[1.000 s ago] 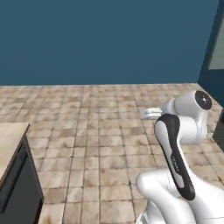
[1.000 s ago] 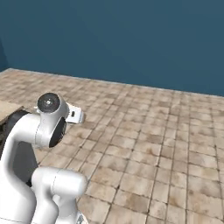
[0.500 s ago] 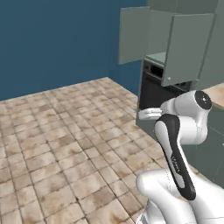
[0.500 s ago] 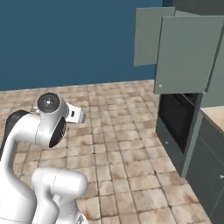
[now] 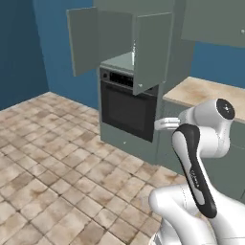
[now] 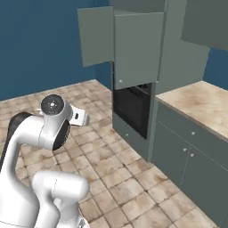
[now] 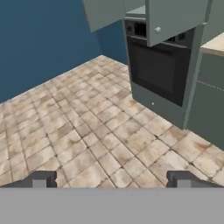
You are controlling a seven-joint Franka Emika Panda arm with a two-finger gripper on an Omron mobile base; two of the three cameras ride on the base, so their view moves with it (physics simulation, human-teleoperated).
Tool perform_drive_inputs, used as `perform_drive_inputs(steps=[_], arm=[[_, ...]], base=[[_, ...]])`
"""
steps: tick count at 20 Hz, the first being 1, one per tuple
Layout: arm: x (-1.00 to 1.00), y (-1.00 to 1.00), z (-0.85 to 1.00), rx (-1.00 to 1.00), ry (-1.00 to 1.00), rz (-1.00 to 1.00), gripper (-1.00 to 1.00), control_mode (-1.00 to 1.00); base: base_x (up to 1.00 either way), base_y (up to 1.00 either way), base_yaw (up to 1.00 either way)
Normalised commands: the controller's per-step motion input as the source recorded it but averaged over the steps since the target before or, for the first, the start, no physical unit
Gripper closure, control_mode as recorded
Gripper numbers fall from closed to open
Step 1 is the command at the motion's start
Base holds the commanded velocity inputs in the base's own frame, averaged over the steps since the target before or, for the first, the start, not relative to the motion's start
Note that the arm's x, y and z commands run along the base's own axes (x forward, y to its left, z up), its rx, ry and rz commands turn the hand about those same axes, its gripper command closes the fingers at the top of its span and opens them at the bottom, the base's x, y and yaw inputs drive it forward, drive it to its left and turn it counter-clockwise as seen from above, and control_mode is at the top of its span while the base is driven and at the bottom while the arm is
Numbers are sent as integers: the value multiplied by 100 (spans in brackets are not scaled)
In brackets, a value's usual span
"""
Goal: Move the cutting board and knife to the sink. Then move spray from the cabinet to the counter.
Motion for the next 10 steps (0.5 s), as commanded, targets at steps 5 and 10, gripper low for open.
perform_drive_inputs(steps=[5,10], arm=[[0,0,0,0,0,0,-100,100],[0,0,0,0,0,0,-100,100]], base=[[54,100,-48],[76,100,-42]])
